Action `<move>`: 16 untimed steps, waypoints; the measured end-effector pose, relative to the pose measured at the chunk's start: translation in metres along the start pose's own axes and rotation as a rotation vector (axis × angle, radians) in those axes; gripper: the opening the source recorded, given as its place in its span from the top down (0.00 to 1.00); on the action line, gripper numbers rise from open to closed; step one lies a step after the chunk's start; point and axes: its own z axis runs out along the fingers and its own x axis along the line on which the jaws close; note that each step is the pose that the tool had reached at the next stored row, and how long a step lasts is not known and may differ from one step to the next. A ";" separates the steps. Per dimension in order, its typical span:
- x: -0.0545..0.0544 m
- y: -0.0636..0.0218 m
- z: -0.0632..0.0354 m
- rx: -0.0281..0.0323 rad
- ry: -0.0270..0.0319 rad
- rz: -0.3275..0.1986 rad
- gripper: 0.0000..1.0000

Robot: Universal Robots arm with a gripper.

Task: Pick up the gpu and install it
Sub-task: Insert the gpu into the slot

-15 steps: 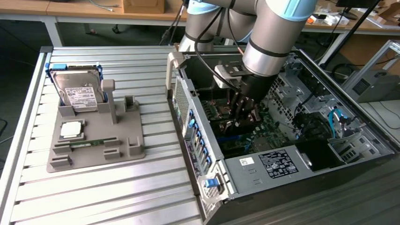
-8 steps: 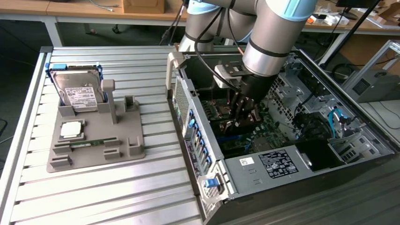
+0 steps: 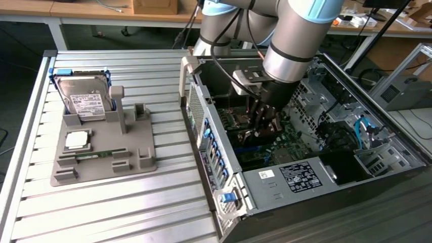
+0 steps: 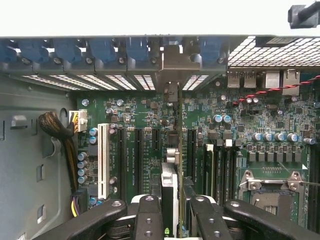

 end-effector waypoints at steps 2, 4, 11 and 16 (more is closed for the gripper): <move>0.000 0.0000 0.0011 0.0000 -0.0007 0.001 0.73; 0.000 0.0001 0.0013 -0.0001 -0.0050 0.001 0.73; 0.000 0.0000 0.0015 0.0003 -0.0321 0.001 0.73; 0.000 0.0000 0.0015 0.0002 -0.0304 0.001 0.73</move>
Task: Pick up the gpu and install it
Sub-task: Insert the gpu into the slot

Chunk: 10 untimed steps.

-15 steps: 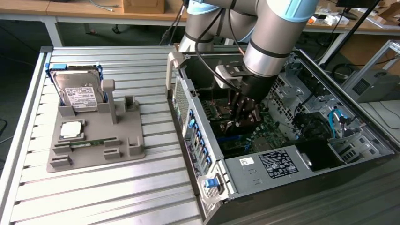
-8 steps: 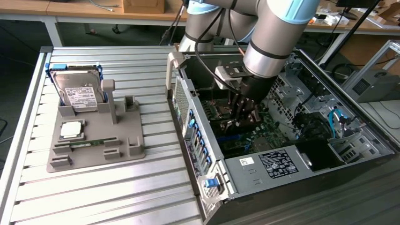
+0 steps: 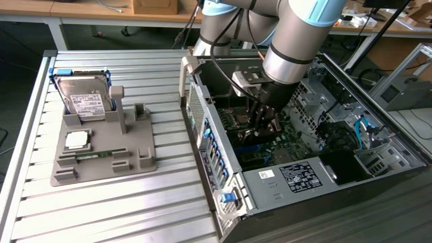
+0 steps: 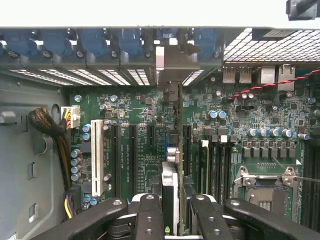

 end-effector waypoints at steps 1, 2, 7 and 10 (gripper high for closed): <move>0.000 0.0000 -0.0001 0.0000 0.0012 0.000 0.73; 0.000 0.0000 -0.0001 0.0000 0.0014 0.000 0.73; 0.000 0.0024 -0.0001 0.0000 0.0014 0.000 0.73; 0.000 0.0055 0.0000 0.0000 0.0011 0.000 0.73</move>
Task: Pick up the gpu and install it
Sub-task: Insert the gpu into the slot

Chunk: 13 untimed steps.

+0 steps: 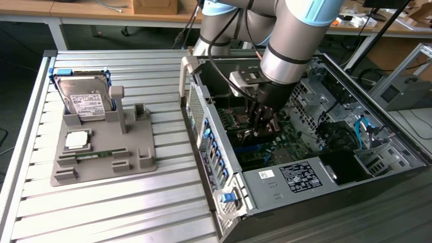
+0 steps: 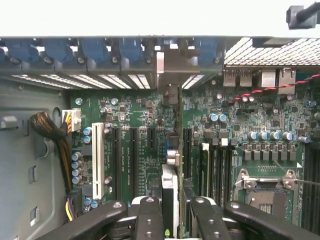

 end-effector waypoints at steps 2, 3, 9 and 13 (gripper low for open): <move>0.000 0.0012 0.0000 0.0001 0.0000 0.000 0.73; 0.000 0.0013 0.0000 0.0001 0.0001 0.000 0.73; 0.000 0.0014 -0.0021 0.0001 -0.0002 0.000 0.73; 0.000 0.0015 -0.0036 -0.0001 -0.0003 0.000 0.73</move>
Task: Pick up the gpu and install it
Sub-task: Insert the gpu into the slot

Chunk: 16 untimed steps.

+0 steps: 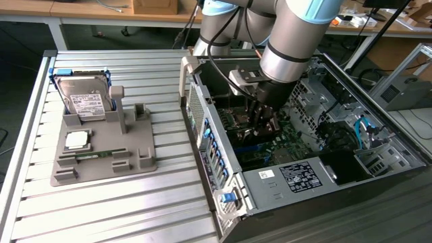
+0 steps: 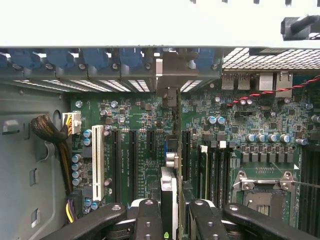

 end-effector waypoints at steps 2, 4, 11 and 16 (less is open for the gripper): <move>0.000 0.0000 -0.0007 0.0002 -0.0005 0.000 0.73; 0.000 0.0000 -0.0011 0.0000 -0.0003 0.000 0.73; 0.002 -0.0005 -0.0012 -0.0004 -0.0012 0.000 0.73; 0.002 -0.0006 -0.0009 -0.0006 -0.0119 0.000 0.73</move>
